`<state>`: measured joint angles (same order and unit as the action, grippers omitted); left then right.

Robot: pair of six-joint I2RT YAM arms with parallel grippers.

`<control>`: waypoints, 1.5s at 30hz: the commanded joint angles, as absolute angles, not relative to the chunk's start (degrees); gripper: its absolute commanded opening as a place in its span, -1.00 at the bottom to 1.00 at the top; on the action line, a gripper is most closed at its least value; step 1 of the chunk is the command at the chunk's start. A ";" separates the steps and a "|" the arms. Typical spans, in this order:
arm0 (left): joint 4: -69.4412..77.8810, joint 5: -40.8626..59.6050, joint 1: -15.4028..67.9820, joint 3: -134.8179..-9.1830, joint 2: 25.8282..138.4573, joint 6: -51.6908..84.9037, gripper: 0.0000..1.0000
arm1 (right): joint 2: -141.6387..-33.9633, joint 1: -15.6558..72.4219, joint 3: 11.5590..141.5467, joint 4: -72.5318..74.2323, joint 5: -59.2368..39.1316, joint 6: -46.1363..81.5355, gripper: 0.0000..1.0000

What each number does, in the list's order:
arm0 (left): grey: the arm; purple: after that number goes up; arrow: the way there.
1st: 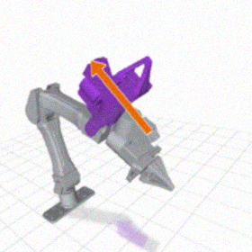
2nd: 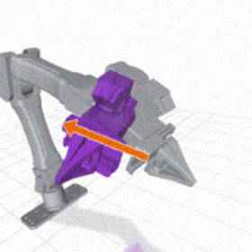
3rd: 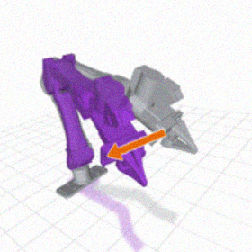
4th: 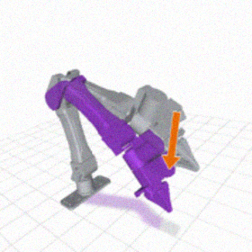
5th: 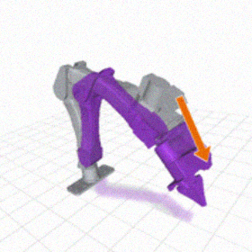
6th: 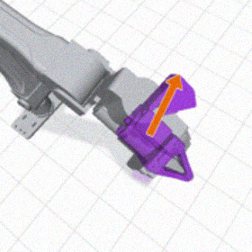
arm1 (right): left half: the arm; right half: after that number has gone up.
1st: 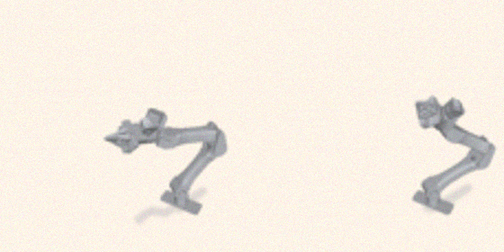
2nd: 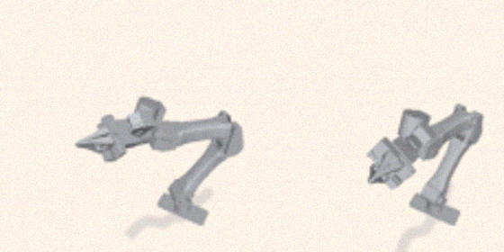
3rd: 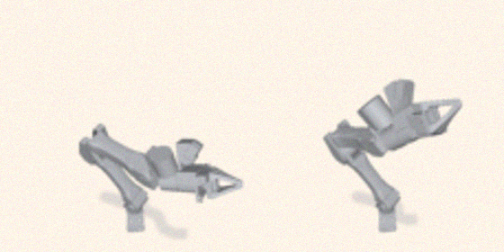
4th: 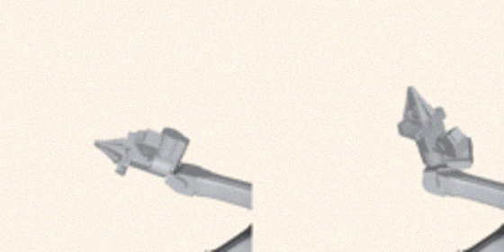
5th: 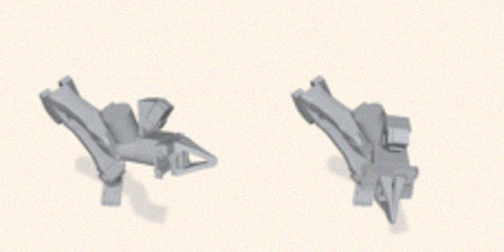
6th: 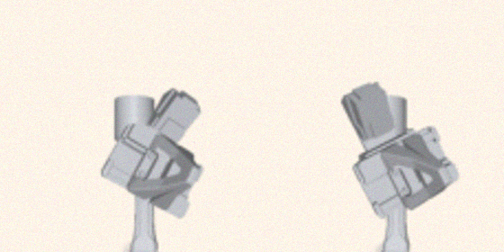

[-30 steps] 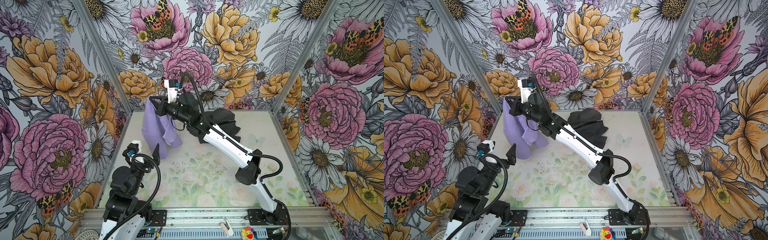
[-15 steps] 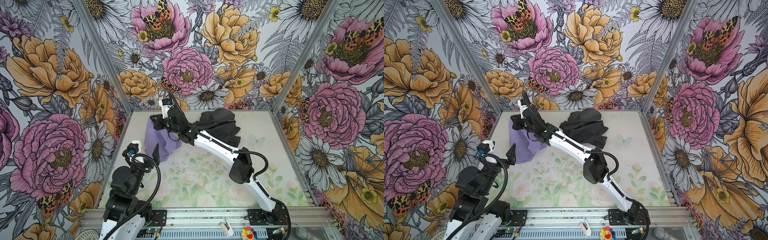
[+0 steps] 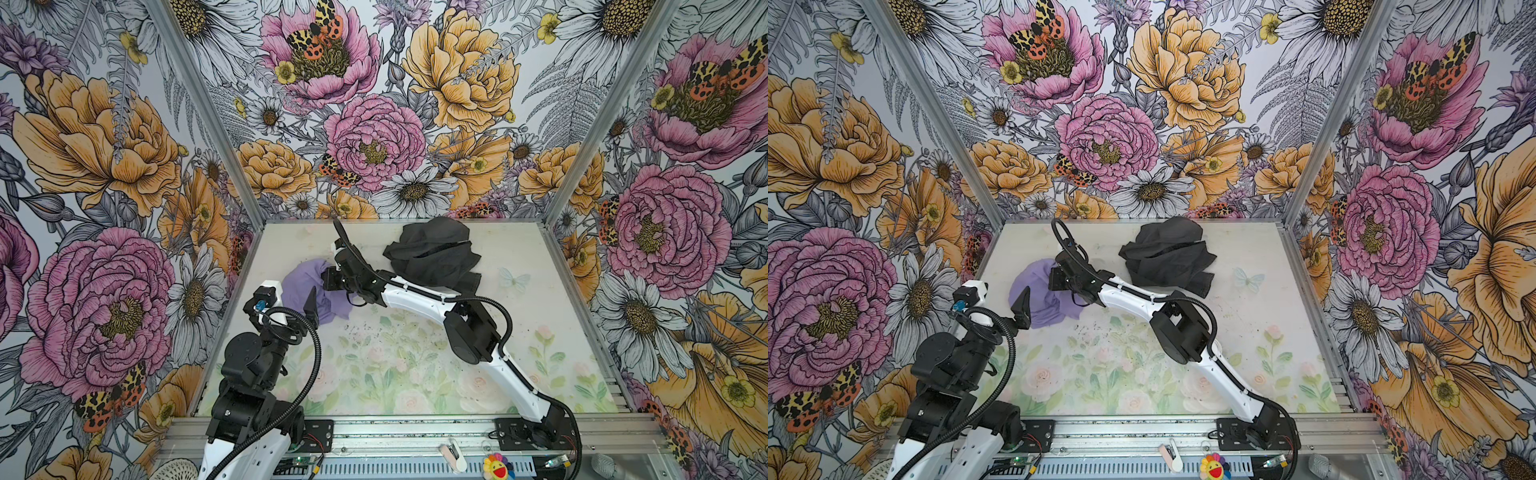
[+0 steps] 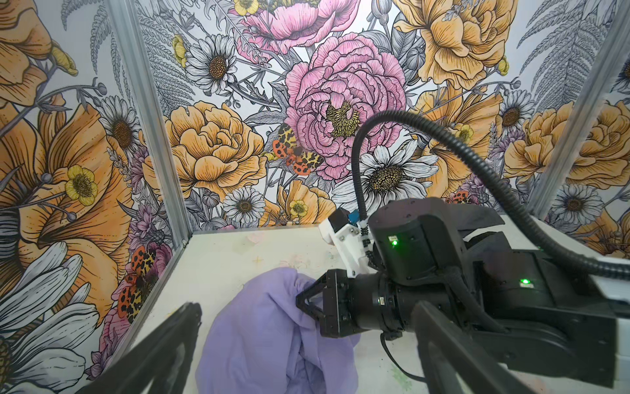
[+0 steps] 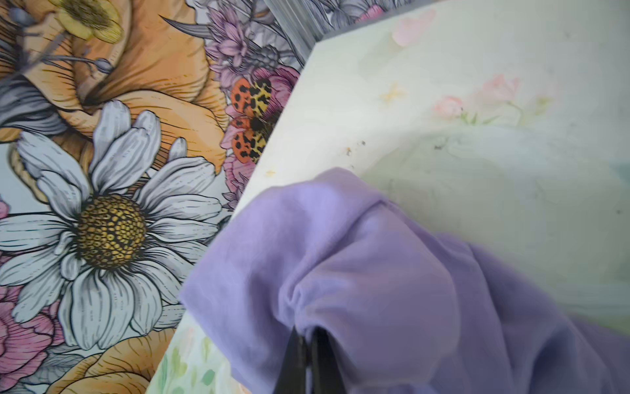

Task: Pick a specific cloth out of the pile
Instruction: 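Lower the lavender cloth onto the table and open the right gripper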

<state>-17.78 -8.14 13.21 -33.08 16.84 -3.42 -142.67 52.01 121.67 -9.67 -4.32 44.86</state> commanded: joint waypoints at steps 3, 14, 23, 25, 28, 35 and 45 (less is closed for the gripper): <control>-17.50 -9.32 12.58 -32.34 16.35 -4.26 0.97 | -144.70 51.37 118.63 -11.59 -3.58 44.56 -1.00; -17.48 -9.41 12.30 -32.31 16.61 -4.26 0.97 | -149.36 53.15 116.54 -15.19 -2.86 42.14 -1.00; -17.40 -9.40 12.20 -32.26 16.70 -4.28 0.97 | -150.07 53.76 117.08 -17.58 -3.01 41.67 -1.00; -17.40 -9.40 12.17 -32.26 16.70 -4.24 0.97 | -149.73 53.75 117.27 -17.57 -3.44 41.74 -0.99; -17.40 -9.39 12.15 -32.26 16.70 -4.18 0.97 | -148.84 53.79 117.73 -17.58 -3.78 41.69 -0.98; -17.40 -9.41 12.14 -32.26 16.72 -4.27 0.97 | -145.96 54.46 120.21 -17.48 -4.67 40.81 -0.88; -17.40 -9.16 12.04 -32.20 16.87 -4.17 0.97 | -137.03 54.97 119.57 -17.39 -2.89 39.32 -0.41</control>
<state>-17.80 -8.38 12.67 -33.06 16.86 -3.42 -143.35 54.26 119.74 -16.69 -3.20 40.75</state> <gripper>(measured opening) 0.986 0.275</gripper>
